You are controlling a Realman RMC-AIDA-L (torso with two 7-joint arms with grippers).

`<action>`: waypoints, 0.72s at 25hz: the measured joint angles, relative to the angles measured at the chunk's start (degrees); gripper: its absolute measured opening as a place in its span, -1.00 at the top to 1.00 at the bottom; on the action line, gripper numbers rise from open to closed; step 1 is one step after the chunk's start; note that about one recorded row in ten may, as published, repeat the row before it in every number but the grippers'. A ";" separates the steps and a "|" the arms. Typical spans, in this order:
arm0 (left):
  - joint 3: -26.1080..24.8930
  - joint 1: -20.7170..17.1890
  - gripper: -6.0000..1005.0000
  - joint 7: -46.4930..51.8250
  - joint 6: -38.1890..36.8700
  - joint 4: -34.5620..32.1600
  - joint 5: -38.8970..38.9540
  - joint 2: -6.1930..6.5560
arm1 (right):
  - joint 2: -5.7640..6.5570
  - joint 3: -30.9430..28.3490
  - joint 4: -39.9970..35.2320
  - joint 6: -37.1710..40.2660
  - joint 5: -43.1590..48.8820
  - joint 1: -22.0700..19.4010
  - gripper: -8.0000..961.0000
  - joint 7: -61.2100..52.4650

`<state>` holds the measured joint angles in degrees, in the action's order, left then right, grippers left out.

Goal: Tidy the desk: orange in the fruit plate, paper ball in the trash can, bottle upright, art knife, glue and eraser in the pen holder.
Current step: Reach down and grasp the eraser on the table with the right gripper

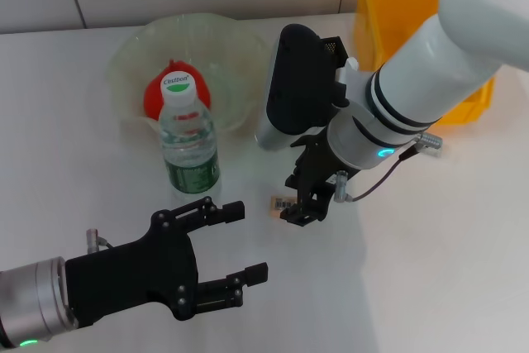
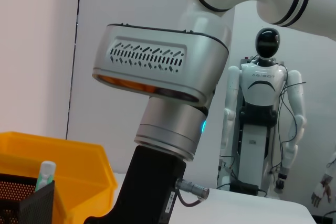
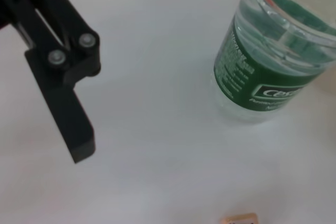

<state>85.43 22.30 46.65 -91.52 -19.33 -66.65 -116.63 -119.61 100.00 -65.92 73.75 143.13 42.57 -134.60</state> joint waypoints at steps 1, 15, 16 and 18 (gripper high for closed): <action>0.00 0.01 -0.56 0.01 0.00 0.00 -0.01 0.00 | 0.00 0.19 0.28 -0.23 -0.01 0.20 0.08 -0.02; 0.00 0.09 -0.56 0.02 -0.05 0.00 -0.07 0.00 | -0.09 1.68 2.35 -2.76 -0.14 1.21 0.11 -0.32; 0.00 0.10 -0.56 0.02 -0.05 0.00 -0.07 0.00 | -0.09 1.93 2.51 -3.03 -0.14 1.21 0.11 -0.33; 0.00 0.11 -0.56 0.02 -0.05 0.00 -0.08 0.00 | -0.11 2.39 2.92 -3.51 -0.13 1.31 0.12 -0.35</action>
<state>85.43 22.41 46.67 -91.57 -19.33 -66.72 -116.63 -119.72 102.39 -63.00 70.24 142.99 43.88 -134.95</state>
